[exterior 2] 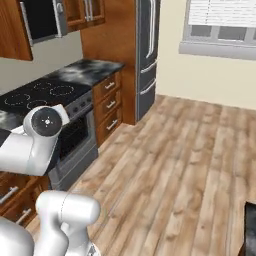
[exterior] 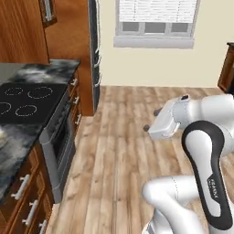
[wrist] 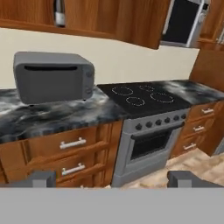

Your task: Open the cabinet directly in front. Then move the wine and the mug to the dining counter with the jar on it.

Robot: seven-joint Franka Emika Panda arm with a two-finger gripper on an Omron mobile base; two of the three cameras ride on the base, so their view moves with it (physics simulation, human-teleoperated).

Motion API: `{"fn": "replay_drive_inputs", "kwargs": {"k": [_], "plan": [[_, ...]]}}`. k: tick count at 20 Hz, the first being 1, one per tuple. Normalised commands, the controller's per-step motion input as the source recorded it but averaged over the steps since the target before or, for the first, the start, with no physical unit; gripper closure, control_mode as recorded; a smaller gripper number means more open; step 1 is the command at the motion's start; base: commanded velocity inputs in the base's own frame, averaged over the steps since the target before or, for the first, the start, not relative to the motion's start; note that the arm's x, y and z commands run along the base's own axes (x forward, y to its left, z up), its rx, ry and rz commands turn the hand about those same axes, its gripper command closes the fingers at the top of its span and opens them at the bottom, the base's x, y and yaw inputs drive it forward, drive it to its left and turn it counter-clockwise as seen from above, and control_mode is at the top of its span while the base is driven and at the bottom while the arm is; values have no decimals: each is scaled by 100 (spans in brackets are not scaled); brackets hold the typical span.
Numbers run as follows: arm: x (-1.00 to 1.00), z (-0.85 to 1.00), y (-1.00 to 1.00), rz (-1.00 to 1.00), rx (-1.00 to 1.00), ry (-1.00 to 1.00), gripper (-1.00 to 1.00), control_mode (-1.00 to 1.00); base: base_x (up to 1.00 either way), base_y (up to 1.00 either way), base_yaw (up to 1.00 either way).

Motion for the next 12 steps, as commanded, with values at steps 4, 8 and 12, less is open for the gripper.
{"fn": "replay_drive_inputs", "kwargs": {"k": [4,8,12], "plan": [[0,0,0,0,0,0,-100,100,0,0,100],[0,0,0,0,0,0,-100,100,0,0,100],[0,0,0,0,0,0,-100,100,0,0,100]]}}
